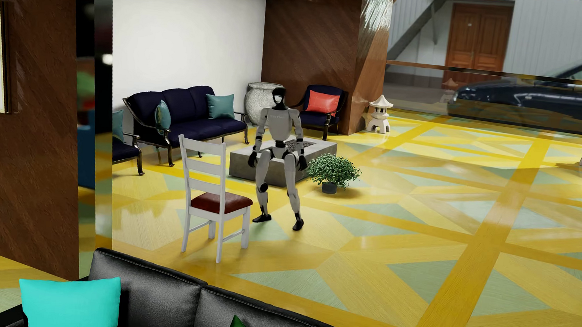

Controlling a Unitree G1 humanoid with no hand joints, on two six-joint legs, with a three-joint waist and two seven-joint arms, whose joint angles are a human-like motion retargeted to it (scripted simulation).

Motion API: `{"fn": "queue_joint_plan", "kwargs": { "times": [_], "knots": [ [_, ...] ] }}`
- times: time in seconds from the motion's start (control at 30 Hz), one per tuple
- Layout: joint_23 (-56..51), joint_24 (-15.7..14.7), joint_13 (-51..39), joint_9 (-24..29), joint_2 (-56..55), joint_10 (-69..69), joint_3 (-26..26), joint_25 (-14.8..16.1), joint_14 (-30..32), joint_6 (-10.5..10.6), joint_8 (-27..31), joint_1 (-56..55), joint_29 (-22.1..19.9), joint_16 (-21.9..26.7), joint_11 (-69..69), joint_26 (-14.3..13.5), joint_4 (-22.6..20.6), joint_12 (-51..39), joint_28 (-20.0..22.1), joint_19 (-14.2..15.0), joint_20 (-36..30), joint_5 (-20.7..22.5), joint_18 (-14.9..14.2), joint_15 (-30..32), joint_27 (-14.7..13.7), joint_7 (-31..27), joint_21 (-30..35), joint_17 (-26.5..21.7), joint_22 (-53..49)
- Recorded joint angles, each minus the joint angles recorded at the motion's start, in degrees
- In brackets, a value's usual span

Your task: Go to the chair

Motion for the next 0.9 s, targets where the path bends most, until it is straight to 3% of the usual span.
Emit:
{"fn": "queue_joint_plan", "kwargs": {
  "times": [0.07,0.17,0.23,0.3,0.37,0.4,0.47,0.63,0.67,0.7,0.73,0.77,0.9],
  "knots": [
    [-0.12,1.47,2.54,-0.22,0.74,-3.01,-0.54,0.9,-0.79,0.39,-0.1,2.09,-0.7,-0.22,-0.7,0.07,-0.09,-1.03,0.86,1.12,-0.95,-0.74,-0.51,0.91,0.57,2.34,-1.1,0.92,-0.73],
    [2.66,-0.01,6.5,-0.26,0.77,-6.3,-0.85,2.95,-2.32,0.69,0.38,4.23,-1.82,-2.26,-0.78,-0.78,-2.91,-3.11,2.04,3.3,-1.78,-3.83,2.42,2.77,3.83,4.99,-4.72,2.93,-1.54],
    [5.85,0.81,7.95,-0.12,-0.44,-7.33,-0.71,2.85,-2.58,0.28,1.9,4.66,-0.6,-2.28,-0.22,-1.7,-5.91,-3.39,2.33,4.8,-3.64,-6.81,4.38,4.02,5.66,6.09,-4.35,4.16,-2.74],
    [7.83,1.23,8.76,0.33,-2.75,-7.57,-0.5,1.82,-2.97,-0.41,4.53,4.47,2.31,-2.64,0.9,-2.09,-8.9,-3.88,3.02,6.04,-4.86,-9.82,6.31,5.36,5.47,7.89,-1.15,4.4,-3.39],
    [7.17,-0.56,9.4,1.0,-5.76,-7.16,-0.4,2.91,-3.61,-1.3,8.16,3.92,-0.91,-3.37,2.18,-1.82,-11.27,-4.48,3.7,7.04,-5.02,-12.07,7.94,6.6,5.08,10.37,-1.08,4.47,-2.3],
    [6.36,-1.38,9.4,1.35,-7.29,-6.78,-0.51,2.68,-4.02,-1.81,9.86,3.6,-2.81,-3.37,2.84,-1.39,-11.99,-4.73,3.73,6.46,-5.36,-12.63,8.61,7.1,5.09,11.72,-0.95,4.31,-1.29],
    [4.34,-1.4,8.71,1.94,-9.93,-6.34,-1.0,0.87,-4.61,-2.86,10.79,3.28,-2.63,-2.24,4.74,-0.4,-12.49,-5.41,3.1,0.61,-7.43,-12.94,9.68,7.4,5.73,14.24,-0.25,3.96,1.02],
    [1.31,-1.34,6.57,2.22,-14.41,-5.65,-1.99,-3.28,-5.24,-4.35,13.48,2.71,-0.08,0.89,16.23,0.57,-10.57,-7.4,1.92,1.53,-9.84,-2.79,10.54,-1.59,5.98,18.71,1.51,3.77,2.36],
    [0.69,-1.73,7.0,2.02,-13.88,-5.92,-1.98,-3.12,-5.2,-4.53,14.24,2.8,0.26,1.04,16.23,0.25,-10.32,-8.11,2.78,2.06,-9.88,0.09,10.58,-1.96,5.58,19.25,1.21,3.78,1.64],
    [0.34,-2.31,7.61,1.75,-12.67,-6.36,-1.93,-2.25,-5.09,-4.66,15.84,3.04,0.57,1.17,14.88,-0.22,-10.26,-8.7,3.55,0.43,-9.98,3.09,10.59,-0.81,5.07,19.57,0.53,3.93,0.88],
    [0.31,-2.89,8.36,1.39,-10.56,-7.01,-1.74,-1.01,-4.81,-4.79,15.51,3.42,0.97,1.28,11.45,-0.61,-10.37,-9.32,4.02,-3.18,-10.16,4.22,10.57,-1.41,4.53,19.72,-0.16,4.21,0.19],
    [0.66,-3.38,9.03,1.04,-8.02,-7.59,-1.56,0.04,-4.45,-4.87,14.74,3.85,1.58,1.33,7.34,-0.81,-10.54,-9.96,4.36,-4.23,-10.28,4.66,10.51,-2.35,4.12,19.55,-0.34,4.53,-0.41],
    [5.61,-5.05,7.11,0.33,-3.54,-6.58,-0.87,0.6,-4.44,-3.89,12.93,3.73,3.83,-0.12,-0.09,-1.62,-9.3,-9.7,6.97,-3.39,-8.9,6.35,10.16,0.05,4.11,18.29,4.79,5.42,-2.83]
  ]
}}
